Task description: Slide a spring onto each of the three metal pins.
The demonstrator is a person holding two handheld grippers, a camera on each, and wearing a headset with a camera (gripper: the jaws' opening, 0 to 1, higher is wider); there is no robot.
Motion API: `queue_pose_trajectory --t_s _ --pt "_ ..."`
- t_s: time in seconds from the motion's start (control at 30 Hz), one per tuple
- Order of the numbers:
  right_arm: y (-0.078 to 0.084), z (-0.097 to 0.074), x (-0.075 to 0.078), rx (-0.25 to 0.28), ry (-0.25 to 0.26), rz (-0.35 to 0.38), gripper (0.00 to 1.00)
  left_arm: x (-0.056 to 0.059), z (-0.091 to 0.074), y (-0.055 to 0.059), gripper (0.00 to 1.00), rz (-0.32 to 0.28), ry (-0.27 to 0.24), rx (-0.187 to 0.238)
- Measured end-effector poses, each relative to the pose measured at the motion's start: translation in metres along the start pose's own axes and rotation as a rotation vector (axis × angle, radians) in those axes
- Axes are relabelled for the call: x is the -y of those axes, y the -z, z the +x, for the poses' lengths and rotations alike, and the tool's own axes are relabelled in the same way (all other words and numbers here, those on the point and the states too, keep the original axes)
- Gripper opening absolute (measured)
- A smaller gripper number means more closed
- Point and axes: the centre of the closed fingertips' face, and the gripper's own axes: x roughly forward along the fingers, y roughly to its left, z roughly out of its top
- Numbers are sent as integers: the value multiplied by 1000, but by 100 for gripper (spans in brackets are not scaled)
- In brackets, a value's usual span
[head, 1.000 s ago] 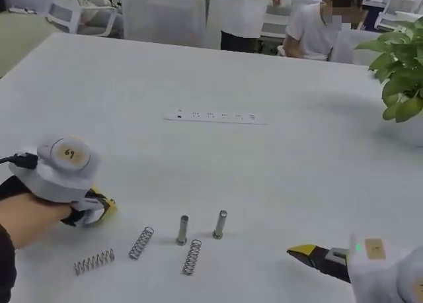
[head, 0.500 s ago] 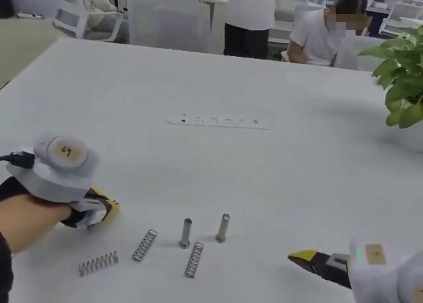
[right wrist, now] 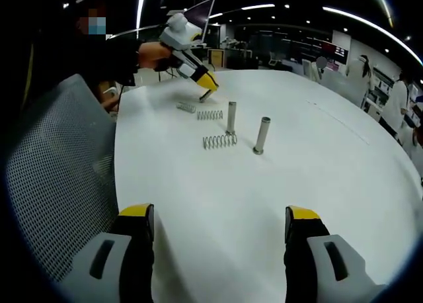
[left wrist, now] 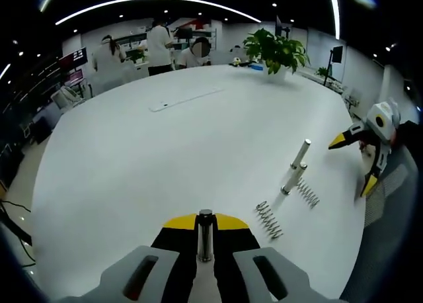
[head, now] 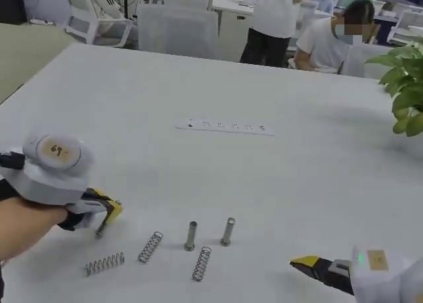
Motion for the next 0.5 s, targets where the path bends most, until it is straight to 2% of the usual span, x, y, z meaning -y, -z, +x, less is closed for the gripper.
queue_pose_trajectory --t_s 0.5 --pt "0 0 -2 -7 -11 -10 80 8 -14 4 0 -29 7 23"
